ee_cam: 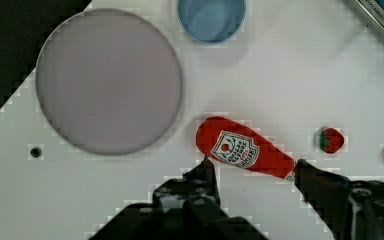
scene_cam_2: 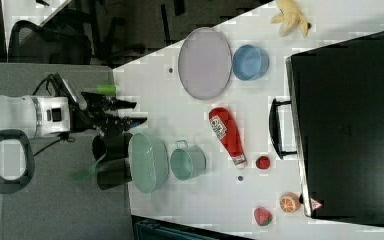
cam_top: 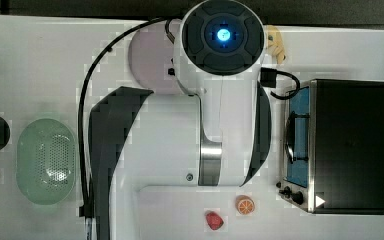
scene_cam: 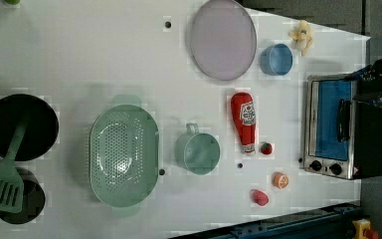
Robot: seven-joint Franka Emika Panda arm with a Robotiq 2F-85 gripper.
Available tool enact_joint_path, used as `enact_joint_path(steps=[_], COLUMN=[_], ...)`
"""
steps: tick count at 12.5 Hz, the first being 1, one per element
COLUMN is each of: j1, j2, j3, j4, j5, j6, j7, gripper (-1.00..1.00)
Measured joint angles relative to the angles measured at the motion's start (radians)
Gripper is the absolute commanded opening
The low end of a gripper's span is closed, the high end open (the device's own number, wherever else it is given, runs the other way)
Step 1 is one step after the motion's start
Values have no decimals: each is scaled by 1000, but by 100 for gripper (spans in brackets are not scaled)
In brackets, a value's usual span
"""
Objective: Pick Ketchup from the table and place it in strainer.
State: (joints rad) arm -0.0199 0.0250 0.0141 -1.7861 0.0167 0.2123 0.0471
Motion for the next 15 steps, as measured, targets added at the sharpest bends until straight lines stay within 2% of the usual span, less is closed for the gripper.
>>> enact_joint_path(steps=[3,6,9,12,15], j1=[-71,-104,-107,-115,-107], j2=[-178,-270,-267,-225,-129], j3=[37,33,37,67,104], j4=[-154,-152,-177,-257,-325], j5=[5,14,13,10,13], j6=[-143,-135,-70,36,138], j7=[0,-17,-103,-256,-492], gripper=[100,100,100,100,100])
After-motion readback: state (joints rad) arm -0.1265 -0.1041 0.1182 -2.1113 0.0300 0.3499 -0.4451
